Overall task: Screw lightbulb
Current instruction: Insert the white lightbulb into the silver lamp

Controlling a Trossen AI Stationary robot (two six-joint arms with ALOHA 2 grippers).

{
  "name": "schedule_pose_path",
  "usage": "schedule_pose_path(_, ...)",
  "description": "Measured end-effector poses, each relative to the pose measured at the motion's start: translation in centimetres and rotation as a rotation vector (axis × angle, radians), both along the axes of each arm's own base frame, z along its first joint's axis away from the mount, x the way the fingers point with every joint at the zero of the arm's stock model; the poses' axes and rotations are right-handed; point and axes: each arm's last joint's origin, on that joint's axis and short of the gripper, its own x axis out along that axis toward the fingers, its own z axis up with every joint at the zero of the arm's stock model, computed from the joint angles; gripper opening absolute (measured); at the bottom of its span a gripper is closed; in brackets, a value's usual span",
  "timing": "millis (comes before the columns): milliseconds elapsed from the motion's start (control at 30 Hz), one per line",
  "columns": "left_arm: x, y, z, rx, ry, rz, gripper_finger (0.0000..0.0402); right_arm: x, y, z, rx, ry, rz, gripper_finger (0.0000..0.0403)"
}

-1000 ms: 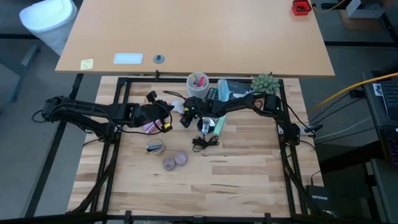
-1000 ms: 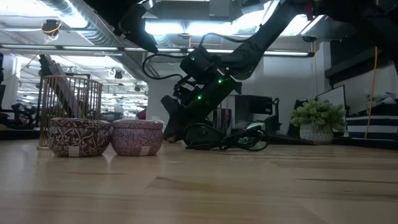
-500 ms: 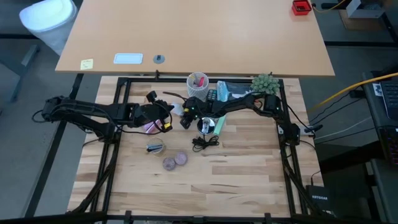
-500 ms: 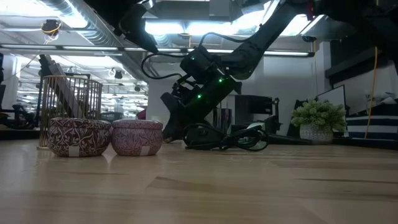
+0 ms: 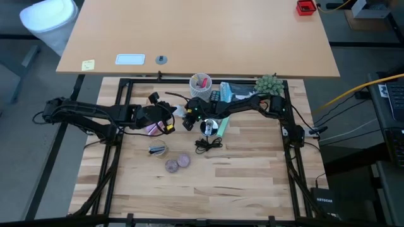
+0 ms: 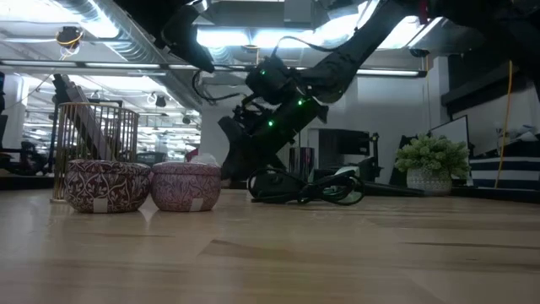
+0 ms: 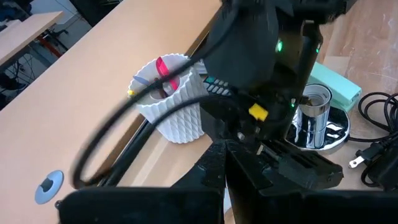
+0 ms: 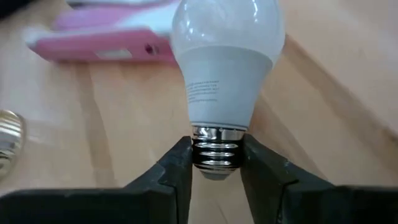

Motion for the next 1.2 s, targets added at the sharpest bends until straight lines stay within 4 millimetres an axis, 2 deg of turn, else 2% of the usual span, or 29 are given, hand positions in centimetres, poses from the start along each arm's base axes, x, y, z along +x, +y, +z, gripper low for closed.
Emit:
schedule_pose_path(233,0.0,0.0,0.0,0.0,0.0,0.0,0.0001,-0.3,0.1,2.6,-0.014,-0.046,0.002,0.0116)
schedule_pose_path(533,-0.1,0.0,-0.1,-0.015,-0.004,0.011,0.0001,-2.3,0.5,6.3,-0.053,0.059,0.04,0.0116)
schedule_pose_path(900,-1.0,0.0,-1.2,-0.146,0.026,0.12,0.0001,-6.8,1.5,12.3,-0.092,0.192,0.053,0.0116)
schedule_pose_path(1033,-0.8,-0.1,-1.6,-0.218,-0.018,0.123,0.0001,-8.7,2.0,14.4,-0.075,0.227,0.063,0.0116)
schedule_pose_path(1200,-0.1,-0.3,-3.2,-0.275,-0.108,0.069,0.0001,-10.7,2.7,16.3,-0.058,0.26,0.075,0.0117)
